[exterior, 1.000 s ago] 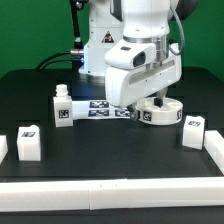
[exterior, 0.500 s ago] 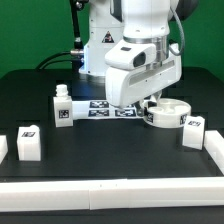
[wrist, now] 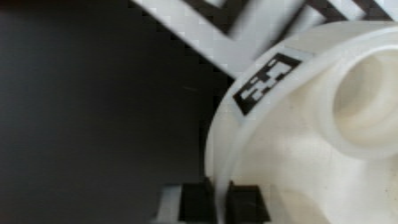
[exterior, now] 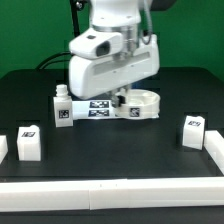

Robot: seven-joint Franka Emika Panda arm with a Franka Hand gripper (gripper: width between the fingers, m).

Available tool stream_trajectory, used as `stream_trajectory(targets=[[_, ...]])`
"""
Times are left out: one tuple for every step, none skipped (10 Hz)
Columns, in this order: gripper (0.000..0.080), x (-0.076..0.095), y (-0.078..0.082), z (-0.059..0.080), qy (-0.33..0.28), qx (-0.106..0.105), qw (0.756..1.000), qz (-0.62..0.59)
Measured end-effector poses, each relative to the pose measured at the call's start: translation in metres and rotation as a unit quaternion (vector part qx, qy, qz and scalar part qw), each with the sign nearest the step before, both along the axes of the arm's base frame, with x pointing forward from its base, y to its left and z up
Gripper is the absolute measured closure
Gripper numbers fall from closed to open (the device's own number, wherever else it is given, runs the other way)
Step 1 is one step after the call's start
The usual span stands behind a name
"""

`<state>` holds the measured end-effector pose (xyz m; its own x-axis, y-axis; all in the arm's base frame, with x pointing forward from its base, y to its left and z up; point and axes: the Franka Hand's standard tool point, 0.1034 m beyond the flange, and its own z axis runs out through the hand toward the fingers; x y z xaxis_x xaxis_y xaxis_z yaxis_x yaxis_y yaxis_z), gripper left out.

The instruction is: Assemble stool

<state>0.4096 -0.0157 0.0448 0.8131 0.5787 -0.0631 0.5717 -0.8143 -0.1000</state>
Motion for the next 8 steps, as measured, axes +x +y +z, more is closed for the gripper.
stream_trajectory(targets=[[0.0776,0.014,-0.001,0.008,0.010,0.002,1.000,-0.005],[0.0776,0.015,0.000,0.005,0.003,0.001,1.000,-0.003],[0.0776,0.012,0.000,0.004,0.006,0.001,1.000,-0.004],[0.0776,0.014,-0.001,0.004,0.009,0.002,1.000,-0.016],[0.0776,0.030,-0.006,0.004,0.026,0.003,0.998,-0.055],[0.0776,0.056,-0.013,0.006,0.039,0.006,0.995,-0.096],[0.0776,0.082,-0.013,0.011,0.042,0.003,0.991,-0.130],[0.0776,0.104,-0.009,0.015,0.038,0.000,0.987,-0.154]])
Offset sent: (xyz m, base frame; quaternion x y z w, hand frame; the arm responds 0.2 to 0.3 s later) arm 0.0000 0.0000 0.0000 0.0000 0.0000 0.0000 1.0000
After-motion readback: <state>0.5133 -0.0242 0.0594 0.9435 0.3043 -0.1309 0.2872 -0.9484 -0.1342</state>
